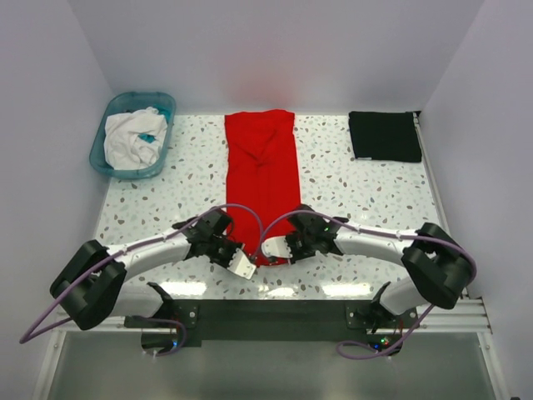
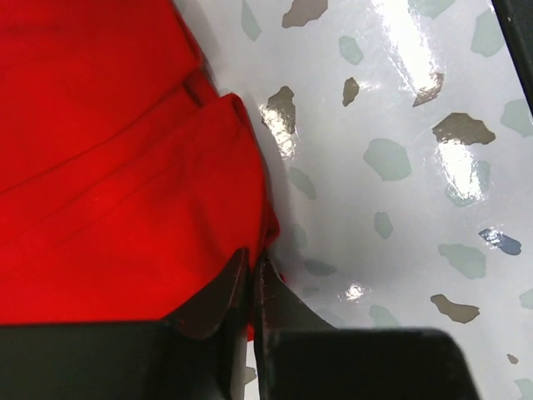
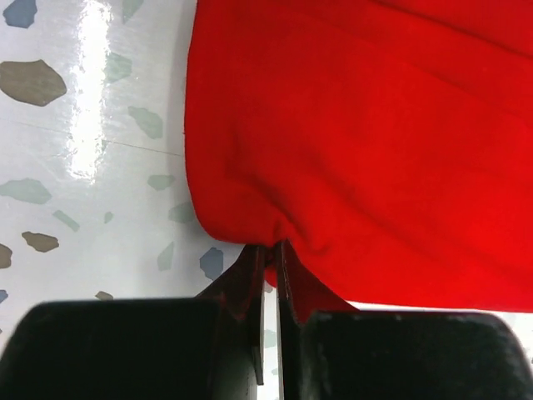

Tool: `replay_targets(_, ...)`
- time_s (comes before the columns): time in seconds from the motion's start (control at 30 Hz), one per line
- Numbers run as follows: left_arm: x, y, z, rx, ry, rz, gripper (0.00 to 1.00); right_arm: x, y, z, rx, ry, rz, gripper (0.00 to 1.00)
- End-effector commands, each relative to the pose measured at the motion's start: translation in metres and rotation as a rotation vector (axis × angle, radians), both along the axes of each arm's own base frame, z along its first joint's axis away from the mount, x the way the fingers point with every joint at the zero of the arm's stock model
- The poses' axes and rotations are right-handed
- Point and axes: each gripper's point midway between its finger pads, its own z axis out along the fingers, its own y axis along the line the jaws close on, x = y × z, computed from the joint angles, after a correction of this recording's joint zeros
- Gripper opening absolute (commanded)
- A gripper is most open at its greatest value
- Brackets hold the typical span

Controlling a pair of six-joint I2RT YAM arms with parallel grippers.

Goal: Fold and stack the t-shirts
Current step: Fold the tshirt

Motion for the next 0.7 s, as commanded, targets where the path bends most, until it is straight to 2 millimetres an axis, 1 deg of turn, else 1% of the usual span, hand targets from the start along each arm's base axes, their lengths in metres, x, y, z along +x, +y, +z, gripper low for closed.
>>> replay_targets(0.0, -0.010, 0.011, -0.001, 0.051, 0.020, -0.045, 0.04, -0.019, -0.013, -0.005, -0.031, 0.058, -0.013, 0.00)
replay_targets(0.03, -0.018, 0.012, 0.003, 0.044, 0.043, -0.059, 0.02, -0.022, -0.012, 0.000, -0.017, 0.062, -0.010, 0.00)
replay_targets(0.07, -0.024, 0.005, 0.016, -0.007, 0.045, -0.083, 0.00, -0.029, -0.010, 0.005, -0.002, 0.072, -0.001, 0.00)
replay_targets(0.1, -0.030, 0.000, 0.024, -0.024, 0.052, -0.107, 0.00, -0.042, -0.009, 0.010, -0.001, 0.089, 0.013, 0.00)
replay_targets(0.13, -0.044, 0.001, 0.029, -0.029, 0.094, -0.121, 0.00, -0.048, -0.007, 0.023, 0.032, 0.077, 0.023, 0.00)
replay_targets(0.17, -0.051, -0.001, 0.038, -0.047, 0.107, -0.120, 0.00, -0.059, -0.006, 0.029, 0.048, 0.090, 0.037, 0.00)
replay_targets(0.2, -0.060, -0.005, 0.046, -0.058, 0.119, -0.145, 0.00, -0.071, -0.010, 0.033, 0.041, 0.114, 0.044, 0.00)
replay_targets(0.23, -0.072, -0.004, 0.051, -0.064, 0.160, -0.151, 0.00, -0.085, -0.005, 0.046, 0.080, 0.121, 0.052, 0.00)
replay_targets(0.27, -0.076, -0.006, 0.062, -0.091, 0.172, -0.128, 0.00, -0.090, -0.003, 0.053, 0.100, 0.134, 0.048, 0.00)
replay_targets(0.3, -0.075, -0.009, 0.072, -0.110, 0.177, -0.108, 0.00, -0.094, -0.004, 0.058, 0.108, 0.154, 0.019, 0.00)
replay_targets(0.33, -0.076, -0.008, 0.078, -0.112, 0.200, -0.067, 0.00, -0.092, -0.002, 0.068, 0.131, 0.141, 0.011, 0.00)
replay_targets(0.37, -0.071, -0.007, 0.082, -0.109, 0.194, -0.047, 0.00, -0.089, -0.005, 0.070, 0.117, 0.129, -0.003, 0.00)
replay_targets(0.4, -0.062, -0.007, 0.090, -0.117, 0.174, -0.028, 0.00, -0.082, -0.007, 0.072, 0.117, 0.112, -0.019, 0.00)
replay_targets(0.43, -0.053, -0.005, 0.094, -0.124, 0.162, -0.004, 0.00, -0.075, -0.008, 0.075, 0.126, 0.102, -0.032, 0.00)
replay_targets(0.47, -0.041, -0.004, 0.097, -0.132, 0.143, 0.000, 0.00, -0.065, -0.007, 0.081, 0.144, 0.092, -0.047, 0.00)
replay_targets(0.5, -0.017, 0.001, 0.109, -0.152, 0.111, 0.058, 0.00, -0.049, -0.013, 0.086, 0.163, 0.094, -0.081, 0.00)
replay_targets(0.53, -0.011, 0.007, 0.109, -0.131, 0.126, 0.069, 0.00, -0.041, -0.015, 0.089, 0.167, 0.091, -0.089, 0.00)
replay_targets(0.57, -0.002, 0.009, 0.102, -0.102, 0.133, 0.040, 0.00, -0.030, -0.012, 0.093, 0.161, 0.089, -0.092, 0.00)
replay_targets(0.6, 0.015, 0.010, 0.112, -0.116, 0.112, 0.061, 0.00, -0.016, -0.016, 0.096, 0.163, 0.077, -0.106, 0.00)
replay_targets(0.63, 0.025, 0.008, 0.108, -0.117, 0.131, 0.067, 0.00, -0.005, -0.012, 0.105, 0.181, 0.063, -0.108, 0.00)
replay_targets(0.67, 0.041, 0.006, 0.117, -0.136, 0.110, 0.084, 0.00, 0.003, -0.011, 0.107, 0.183, 0.061, -0.112, 0.00)
